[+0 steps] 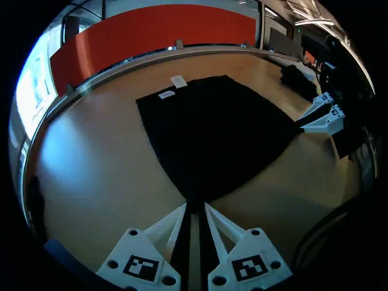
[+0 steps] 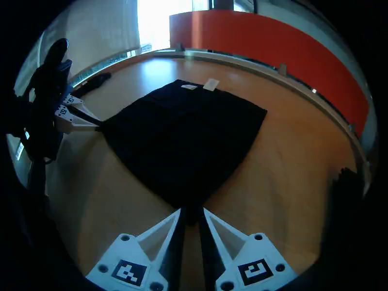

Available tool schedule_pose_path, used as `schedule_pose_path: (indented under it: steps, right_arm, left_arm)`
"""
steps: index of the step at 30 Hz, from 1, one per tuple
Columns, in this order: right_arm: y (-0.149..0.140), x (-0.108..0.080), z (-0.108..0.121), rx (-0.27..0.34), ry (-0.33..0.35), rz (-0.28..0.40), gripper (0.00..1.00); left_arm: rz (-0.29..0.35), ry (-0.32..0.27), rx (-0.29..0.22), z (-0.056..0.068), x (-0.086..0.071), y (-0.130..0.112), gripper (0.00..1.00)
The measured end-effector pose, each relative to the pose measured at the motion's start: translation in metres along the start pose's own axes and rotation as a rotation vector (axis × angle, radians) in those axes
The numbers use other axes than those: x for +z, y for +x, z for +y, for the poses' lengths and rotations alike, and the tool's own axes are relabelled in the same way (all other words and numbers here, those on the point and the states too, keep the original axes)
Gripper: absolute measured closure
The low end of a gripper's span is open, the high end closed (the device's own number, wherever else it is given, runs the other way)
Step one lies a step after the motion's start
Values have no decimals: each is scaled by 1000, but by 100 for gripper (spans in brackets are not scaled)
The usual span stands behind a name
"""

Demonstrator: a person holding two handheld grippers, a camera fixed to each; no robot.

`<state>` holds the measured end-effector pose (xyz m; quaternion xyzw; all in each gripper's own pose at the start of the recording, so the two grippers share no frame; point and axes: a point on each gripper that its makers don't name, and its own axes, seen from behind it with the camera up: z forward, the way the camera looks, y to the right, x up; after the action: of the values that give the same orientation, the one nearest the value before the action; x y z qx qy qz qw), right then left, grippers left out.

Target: Fold towel

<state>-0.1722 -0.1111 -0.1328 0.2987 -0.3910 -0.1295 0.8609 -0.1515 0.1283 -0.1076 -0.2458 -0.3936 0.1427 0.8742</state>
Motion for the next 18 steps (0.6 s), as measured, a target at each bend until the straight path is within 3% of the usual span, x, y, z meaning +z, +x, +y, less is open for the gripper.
schedule_pose_path:
  steps: [8, 18]
  right_arm:
    - [9, -4, 0, -12, -7, 12, 82]
    - [42, -27, 0, -15, -2, 61, 82]
  left_arm:
    - [11, -1, -32, 1, -6, 5, 91]
    - [44, 12, -88, -3, -31, 29, 91]
